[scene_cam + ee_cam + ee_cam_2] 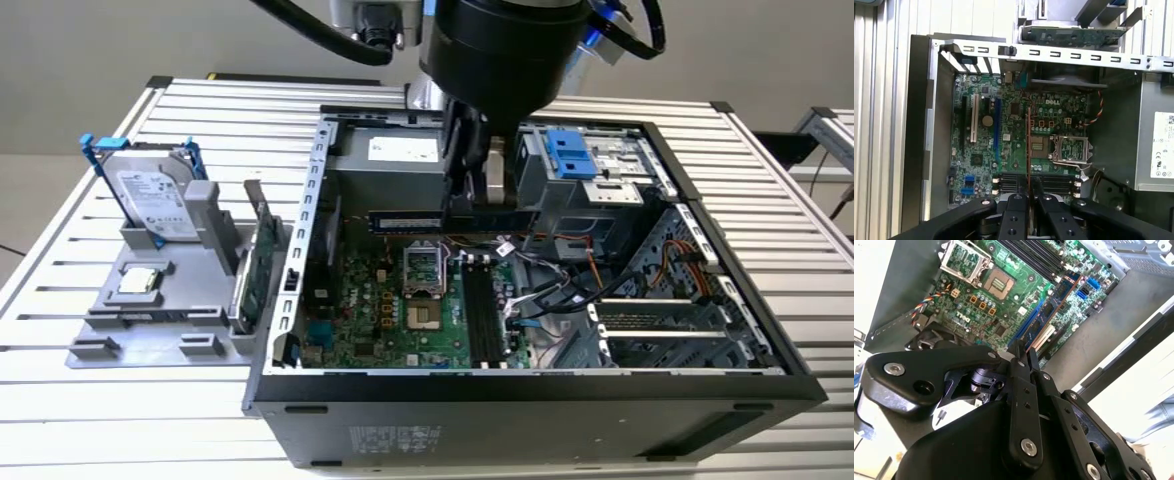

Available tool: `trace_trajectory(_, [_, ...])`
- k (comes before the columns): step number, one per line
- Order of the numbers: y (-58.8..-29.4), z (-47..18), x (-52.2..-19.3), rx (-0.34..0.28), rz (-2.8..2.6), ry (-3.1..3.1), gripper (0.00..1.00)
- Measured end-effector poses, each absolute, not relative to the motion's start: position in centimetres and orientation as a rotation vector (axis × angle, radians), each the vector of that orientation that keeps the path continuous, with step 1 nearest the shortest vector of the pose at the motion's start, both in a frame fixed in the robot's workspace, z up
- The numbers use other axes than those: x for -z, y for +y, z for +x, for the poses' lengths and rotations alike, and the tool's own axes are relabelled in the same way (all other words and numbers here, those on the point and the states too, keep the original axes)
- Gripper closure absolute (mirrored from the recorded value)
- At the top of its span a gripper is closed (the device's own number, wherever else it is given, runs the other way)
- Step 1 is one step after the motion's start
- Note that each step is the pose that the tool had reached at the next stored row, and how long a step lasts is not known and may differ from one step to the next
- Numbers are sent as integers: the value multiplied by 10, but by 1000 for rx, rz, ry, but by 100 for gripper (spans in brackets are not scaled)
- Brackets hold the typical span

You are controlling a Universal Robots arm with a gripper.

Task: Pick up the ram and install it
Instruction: 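Pick up the ram and move it above insertion slot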

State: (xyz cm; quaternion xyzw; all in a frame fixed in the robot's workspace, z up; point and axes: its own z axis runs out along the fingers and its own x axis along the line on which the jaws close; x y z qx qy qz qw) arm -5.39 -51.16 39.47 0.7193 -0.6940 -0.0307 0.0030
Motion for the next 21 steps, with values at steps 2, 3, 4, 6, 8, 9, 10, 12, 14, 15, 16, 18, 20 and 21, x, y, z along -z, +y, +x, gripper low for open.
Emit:
trace_trajectory(2, [-512,-52,-395,96,2255,-2176,100])
trace_trajectory(3, [-512,-51,-395,96,2255,-2176,100])
trace_trajectory(4, [-512,-50,-395,96,2256,-2176,100])
trace_trajectory(6, [-512,-48,-395,96,2255,-2176,100])
trace_trajectory(8, [-512,-46,-395,96,2255,-2176,100])
trace_trajectory(9, [-512,-45,-395,96,2255,-2176,100])
trace_trajectory(10, [-512,-44,-395,96,2255,-2176,100])
trace_trajectory(12, [-512,-42,-395,96,2255,-2176,100])
trace_trajectory(14, [-512,-40,-395,96,2255,-2176,100])
trace_trajectory(15, [-512,-39,-395,96,2255,-2176,100])
trace_trajectory(16, [-512,-38,-395,96,2255,-2176,100])
trace_trajectory(18, [-512,-36,-395,96,2255,-2176,100])
trace_trajectory(20, [-512,-34,-395,96,2255,-2176,100])
trace_trajectory(21, [-512,-33,-395,96,2255,-2176,100])
